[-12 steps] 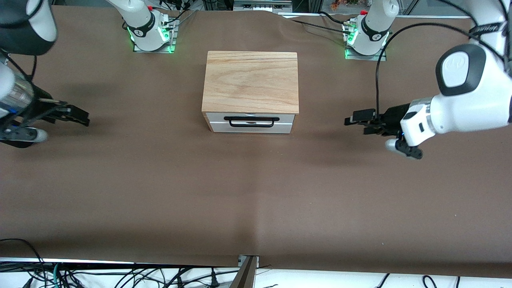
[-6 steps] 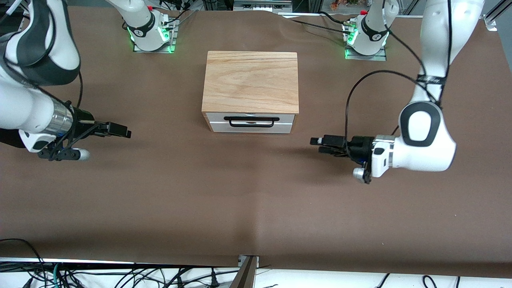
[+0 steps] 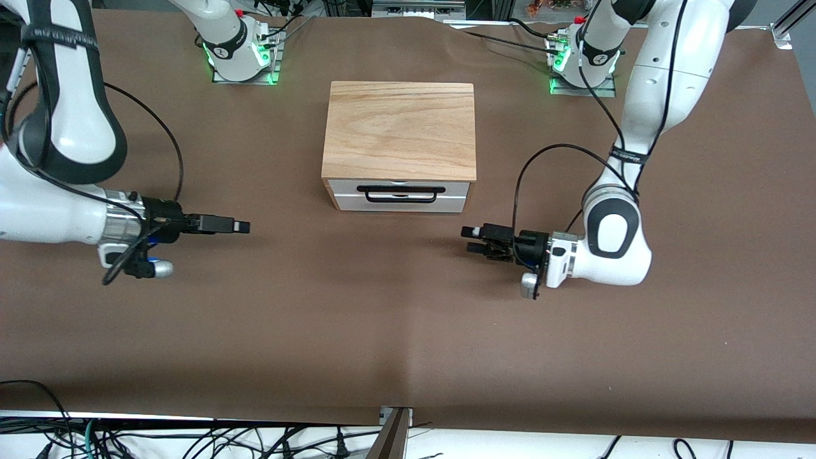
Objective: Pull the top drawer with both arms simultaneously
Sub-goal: 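Move both grippers inward toward the black drawer handle ends, then close both grippers on the ends of the black drawer handle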
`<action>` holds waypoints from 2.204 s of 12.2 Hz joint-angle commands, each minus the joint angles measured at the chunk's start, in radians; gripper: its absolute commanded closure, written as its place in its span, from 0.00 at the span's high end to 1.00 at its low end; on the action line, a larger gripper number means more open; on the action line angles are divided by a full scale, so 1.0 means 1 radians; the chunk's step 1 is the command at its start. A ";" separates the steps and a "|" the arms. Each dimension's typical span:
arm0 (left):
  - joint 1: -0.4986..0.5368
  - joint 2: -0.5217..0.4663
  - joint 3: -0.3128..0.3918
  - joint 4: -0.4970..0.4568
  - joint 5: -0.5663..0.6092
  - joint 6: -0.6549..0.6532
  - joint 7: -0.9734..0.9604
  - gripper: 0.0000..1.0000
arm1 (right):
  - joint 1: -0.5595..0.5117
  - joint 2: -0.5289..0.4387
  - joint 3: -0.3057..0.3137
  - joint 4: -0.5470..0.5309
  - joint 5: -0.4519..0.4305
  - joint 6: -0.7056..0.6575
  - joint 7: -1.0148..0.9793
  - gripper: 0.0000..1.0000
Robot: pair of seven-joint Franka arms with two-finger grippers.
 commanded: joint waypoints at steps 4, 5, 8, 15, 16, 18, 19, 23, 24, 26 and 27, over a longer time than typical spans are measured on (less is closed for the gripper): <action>-0.033 -0.011 -0.031 -0.149 -0.155 -0.004 0.168 0.89 | -0.025 0.088 0.002 -0.209 0.434 -0.002 -0.563 1.00; -0.044 -0.012 -0.031 -0.165 -0.177 -0.004 0.190 0.85 | -0.025 0.088 0.005 -0.229 0.451 -0.003 -0.581 1.00; -0.046 -0.051 -0.071 -0.254 -0.211 0.017 0.198 0.79 | -0.023 0.095 0.007 -0.259 0.507 -0.100 -0.613 1.00; -0.049 -0.101 -0.094 -0.331 -0.202 0.064 0.204 0.37 | 0.067 0.177 0.039 -0.271 0.777 -0.108 -0.780 1.00; -0.049 -0.092 -0.094 -0.329 -0.202 0.064 0.204 0.26 | 0.081 0.190 0.039 -0.270 0.805 -0.105 -0.782 1.00; -0.053 -0.078 -0.094 -0.328 -0.202 0.064 0.216 0.12 | 0.107 0.227 0.039 -0.267 0.865 -0.105 -0.818 1.00; -0.053 -0.078 -0.094 -0.326 -0.202 0.064 0.218 0.11 | 0.121 0.243 0.039 -0.267 0.885 -0.103 -0.835 1.00; -0.055 -0.078 -0.094 -0.323 -0.202 0.064 0.218 0.00 | 0.157 0.264 0.040 -0.268 0.936 -0.100 -0.837 1.00; -0.055 -0.078 -0.094 -0.323 -0.202 0.064 0.218 0.00 | 0.170 0.269 0.040 -0.270 0.945 -0.100 -0.835 1.00; -0.053 -0.077 -0.094 -0.317 -0.202 0.062 0.216 0.00 | 0.187 0.281 0.040 -0.271 0.948 -0.103 -0.835 1.00; -0.053 -0.077 -0.094 -0.317 -0.202 0.062 0.216 0.00 | 0.202 0.284 0.040 -0.271 0.948 -0.100 -0.835 1.00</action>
